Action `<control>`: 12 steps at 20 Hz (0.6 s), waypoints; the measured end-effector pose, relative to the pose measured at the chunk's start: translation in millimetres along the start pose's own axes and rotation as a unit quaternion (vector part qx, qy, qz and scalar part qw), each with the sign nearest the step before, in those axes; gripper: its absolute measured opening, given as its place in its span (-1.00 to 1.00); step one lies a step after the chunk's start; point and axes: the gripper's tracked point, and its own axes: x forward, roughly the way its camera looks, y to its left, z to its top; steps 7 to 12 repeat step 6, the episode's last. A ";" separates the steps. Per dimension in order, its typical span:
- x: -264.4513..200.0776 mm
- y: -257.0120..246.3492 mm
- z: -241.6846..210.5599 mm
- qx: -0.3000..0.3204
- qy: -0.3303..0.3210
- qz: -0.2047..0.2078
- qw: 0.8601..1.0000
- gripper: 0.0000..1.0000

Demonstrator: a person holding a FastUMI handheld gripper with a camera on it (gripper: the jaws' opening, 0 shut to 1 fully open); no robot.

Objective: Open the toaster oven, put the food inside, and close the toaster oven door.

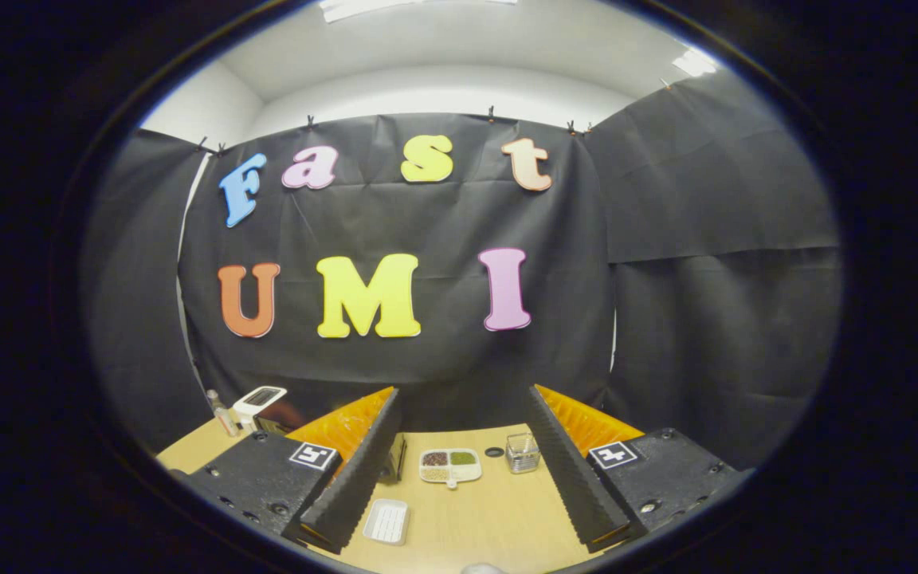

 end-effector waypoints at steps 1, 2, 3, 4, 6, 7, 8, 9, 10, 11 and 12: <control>-1.2 -0.2 0.3 -0.003 0.000 0.001 1.000 1.00; -0.8 -0.6 0.2 -0.005 0.000 0.000 1.000 1.00; -0.6 0.0 0.5 -0.004 -0.001 0.001 1.000 1.00; -1.6 0.3 0.9 -0.005 -0.002 0.001 1.000 1.00; -2.6 -0.9 1.6 -0.007 -0.002 0.000 1.000 1.00; -2.6 -0.9 1.6 -0.007 -0.002 0.000 1.000 1.00; -2.6 -0.9 1.6 -0.007 -0.002 0.000 1.000 1.00; -2.6 -0.9 1.6 -0.007 -0.002 0.000 1.000 1.00; -2.6 -0.9 1.6 -0.007 -0.002 0.000 1.000 1.00; -2.6 -0.9 1.6 -0.007 -0.002 0.000 1.000 1.00; -2.6 -0.9 1.6 -0.007 -0.002 0.000 1.000 1.00</control>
